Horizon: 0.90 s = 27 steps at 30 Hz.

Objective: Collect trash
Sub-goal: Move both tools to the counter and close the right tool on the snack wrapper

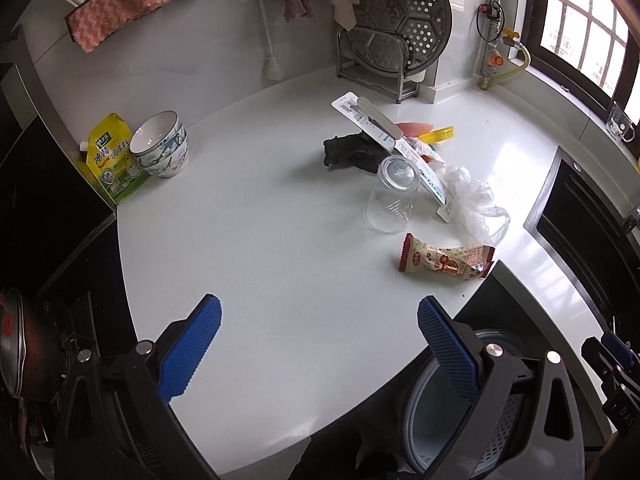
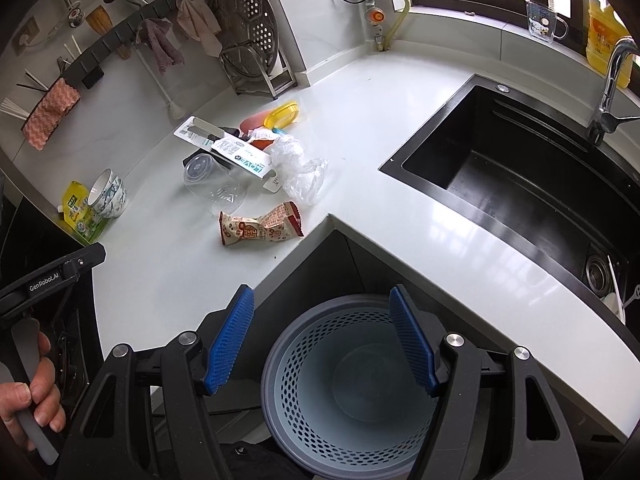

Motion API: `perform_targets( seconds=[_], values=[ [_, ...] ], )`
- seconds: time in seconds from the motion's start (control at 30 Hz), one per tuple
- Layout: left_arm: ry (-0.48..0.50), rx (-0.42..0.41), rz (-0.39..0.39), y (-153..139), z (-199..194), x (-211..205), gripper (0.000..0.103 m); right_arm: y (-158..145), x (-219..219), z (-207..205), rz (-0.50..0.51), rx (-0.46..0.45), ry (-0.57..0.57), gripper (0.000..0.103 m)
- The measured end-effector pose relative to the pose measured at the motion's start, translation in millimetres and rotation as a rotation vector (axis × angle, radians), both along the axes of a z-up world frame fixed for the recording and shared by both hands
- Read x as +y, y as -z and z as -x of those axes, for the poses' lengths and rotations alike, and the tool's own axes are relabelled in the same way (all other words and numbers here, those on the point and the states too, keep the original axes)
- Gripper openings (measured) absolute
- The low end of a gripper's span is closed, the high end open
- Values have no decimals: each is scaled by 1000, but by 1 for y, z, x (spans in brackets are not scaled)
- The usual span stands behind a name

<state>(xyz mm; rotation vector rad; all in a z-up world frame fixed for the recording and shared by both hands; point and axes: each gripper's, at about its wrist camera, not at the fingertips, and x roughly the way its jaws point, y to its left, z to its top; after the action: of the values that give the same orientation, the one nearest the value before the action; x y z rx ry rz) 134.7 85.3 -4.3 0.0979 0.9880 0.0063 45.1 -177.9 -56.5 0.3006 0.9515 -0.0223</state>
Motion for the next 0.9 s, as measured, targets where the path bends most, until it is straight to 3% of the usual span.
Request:
perform_targets(
  seconds=[0.2, 0.37, 0.47, 0.9],
  values=[
    [103, -17, 38, 17, -37, 3, 97, 9, 4, -46, 6, 4, 0, 67],
    [165, -2, 87, 38, -68, 1, 97, 32, 12, -81, -55, 59, 10, 67],
    [188, 7, 91, 50, -82, -1, 97, 47, 18, -93, -110, 96, 55, 67],
    [338, 35, 88, 81, -131, -16, 97, 87, 26, -122, -105, 143, 249, 67]
  ],
)
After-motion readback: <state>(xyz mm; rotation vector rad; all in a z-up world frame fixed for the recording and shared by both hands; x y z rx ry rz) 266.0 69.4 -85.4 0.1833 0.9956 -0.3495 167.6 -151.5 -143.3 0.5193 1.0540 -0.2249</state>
